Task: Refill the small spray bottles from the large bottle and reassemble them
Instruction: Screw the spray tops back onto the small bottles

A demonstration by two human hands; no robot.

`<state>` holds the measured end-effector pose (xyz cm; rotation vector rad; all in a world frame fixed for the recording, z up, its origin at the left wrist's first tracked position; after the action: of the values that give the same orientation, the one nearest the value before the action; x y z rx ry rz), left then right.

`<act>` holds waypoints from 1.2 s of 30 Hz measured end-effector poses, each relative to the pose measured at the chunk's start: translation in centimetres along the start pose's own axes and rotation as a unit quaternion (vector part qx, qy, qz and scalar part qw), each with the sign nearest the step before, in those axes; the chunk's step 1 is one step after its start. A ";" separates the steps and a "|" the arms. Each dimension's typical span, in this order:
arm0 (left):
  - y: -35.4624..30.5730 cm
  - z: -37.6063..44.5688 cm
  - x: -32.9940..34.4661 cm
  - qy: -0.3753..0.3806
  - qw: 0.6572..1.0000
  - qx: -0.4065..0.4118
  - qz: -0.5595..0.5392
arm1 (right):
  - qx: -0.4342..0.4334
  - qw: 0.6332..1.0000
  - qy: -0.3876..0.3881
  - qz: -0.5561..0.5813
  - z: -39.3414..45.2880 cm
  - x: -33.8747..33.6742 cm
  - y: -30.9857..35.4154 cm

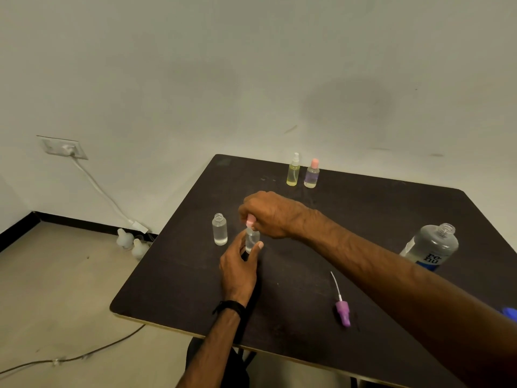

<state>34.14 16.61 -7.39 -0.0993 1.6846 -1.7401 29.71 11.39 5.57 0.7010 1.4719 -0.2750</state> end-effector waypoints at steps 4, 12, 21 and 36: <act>0.0 0.1 0.1 0.006 1.000 -0.003 -0.008 | 0.025 0.999 0.039 -0.009 0.8 1.1 -0.5; 0.1 -0.2 0.1 0.012 1.000 -0.012 -0.008 | 0.072 0.997 0.034 -0.020 0.8 0.9 -1.4; 0.3 0.0 0.2 0.010 1.000 -0.002 0.004 | 0.066 0.995 0.065 0.024 0.2 0.8 -2.1; 0.1 0.0 0.2 0.012 1.000 0.011 0.012 | 0.046 0.995 0.088 0.024 0.5 1.4 -1.5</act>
<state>33.98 16.53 -7.58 -0.0487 1.6758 -1.7482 29.36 10.28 3.80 0.8522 1.6145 -0.2506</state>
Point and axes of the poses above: each hand's wrist, its own z-axis towards the middle knuckle, its own x-axis out of the palm, y = z × x, the point moved 9 cm from there along z, towards the middle knuckle, and after that the axes turned 13 degrees about z, right-handed, at the moved point
